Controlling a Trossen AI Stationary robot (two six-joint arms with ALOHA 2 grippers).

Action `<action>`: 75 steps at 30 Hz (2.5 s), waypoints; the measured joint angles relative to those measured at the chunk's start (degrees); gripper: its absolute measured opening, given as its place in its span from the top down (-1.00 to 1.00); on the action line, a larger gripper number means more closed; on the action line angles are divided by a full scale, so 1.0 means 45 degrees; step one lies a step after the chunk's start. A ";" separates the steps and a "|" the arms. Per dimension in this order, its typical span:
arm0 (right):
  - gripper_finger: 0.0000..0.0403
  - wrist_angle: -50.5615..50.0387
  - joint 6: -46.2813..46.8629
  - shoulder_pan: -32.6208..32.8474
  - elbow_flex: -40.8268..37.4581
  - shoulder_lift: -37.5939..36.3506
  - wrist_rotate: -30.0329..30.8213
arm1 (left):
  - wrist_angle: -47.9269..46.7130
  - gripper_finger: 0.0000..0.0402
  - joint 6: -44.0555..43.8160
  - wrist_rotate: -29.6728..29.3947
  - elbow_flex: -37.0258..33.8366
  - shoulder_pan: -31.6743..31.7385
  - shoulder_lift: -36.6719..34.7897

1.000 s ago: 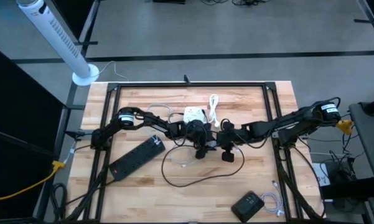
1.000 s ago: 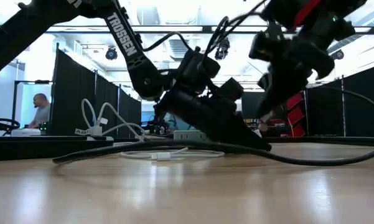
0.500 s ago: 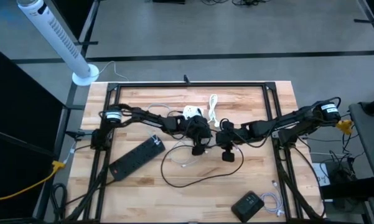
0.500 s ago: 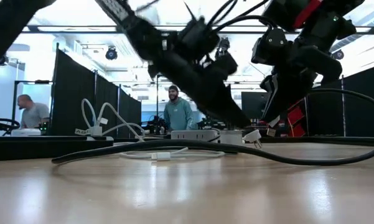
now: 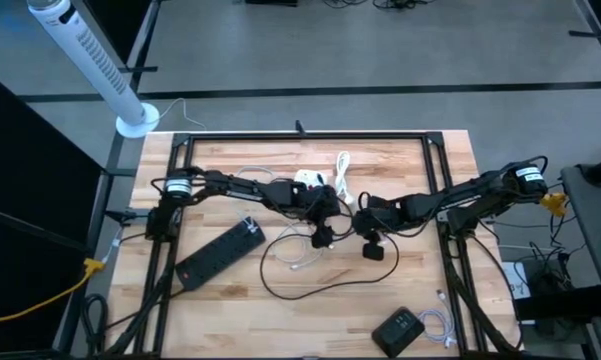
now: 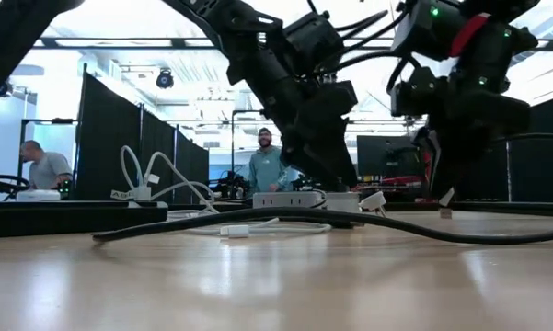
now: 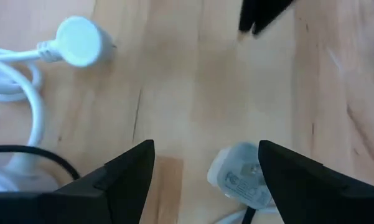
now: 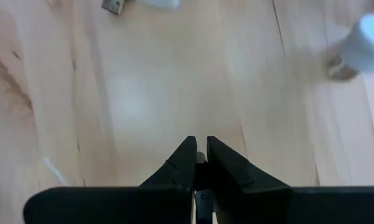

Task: Insert USB
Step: Insert the black charger cable into the white charger adapter

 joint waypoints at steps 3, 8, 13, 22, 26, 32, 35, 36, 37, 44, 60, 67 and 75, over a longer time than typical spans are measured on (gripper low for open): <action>0.93 -0.0444 0.0314 0.0014 -0.0003 -0.0001 0.0000 | -0.0651 -0.37 -0.0005 -0.0050 0.0521 -0.0006 0.0131; 0.93 -0.0519 0.0255 0.0014 -0.0003 -0.0001 -0.0005 | -0.1945 -0.37 0.0650 -0.0058 0.1211 -0.0238 0.0131; 0.93 -0.0614 0.0290 0.0018 -0.0003 -0.0001 -0.0041 | -0.3056 -0.37 0.3732 -0.0666 0.1277 -0.0942 0.0131; 0.93 -0.0575 0.0367 0.0018 -0.0037 -0.0001 -0.0019 | -0.1997 -0.37 0.4032 -0.1926 0.1272 -0.1050 0.0145; 0.93 -0.0570 0.0425 0.0023 -0.0070 -0.0001 -0.0039 | -0.1997 -0.37 0.4255 -0.1564 0.1157 -0.1063 0.0145; 0.93 -0.0536 0.0450 0.0018 -0.0143 -0.0001 -0.0029 | -0.1452 -0.37 0.3959 -0.0902 0.0965 -0.0993 0.0150; 0.93 -0.0492 0.0455 0.0019 -0.0144 -0.0001 -0.0034 | -0.1063 -0.37 0.3164 -0.0747 0.0941 -0.0946 0.0283; 0.93 -0.0496 0.0455 0.0018 -0.0147 -0.0001 -0.0034 | -0.1160 -0.37 0.3029 -0.0564 0.0938 -0.0929 0.0313; 0.93 -0.0497 0.0455 0.0018 -0.0148 -0.0001 -0.0027 | -0.1180 -0.37 0.2949 -0.0404 0.0939 -0.0914 0.0443; 0.93 -0.0493 0.0455 0.0020 -0.0153 -0.0001 -0.0032 | -0.1202 -0.37 0.2589 -0.0943 0.0942 -0.0926 0.0913; 0.93 -0.0290 0.0291 0.0018 -0.0153 -0.0006 0.0000 | -0.1277 0.32 0.1679 -0.0497 0.0966 -0.0814 0.0930; 0.93 -0.0095 -0.0054 0.0018 -0.0153 -0.0006 0.0010 | -0.0679 0.30 0.1812 -0.0348 0.0966 -0.0819 0.0485; 0.93 0.1133 -0.1593 0.0286 -0.0211 -0.0090 0.0362 | -0.0502 0.30 0.1883 -0.0115 0.0343 -0.1135 -0.1440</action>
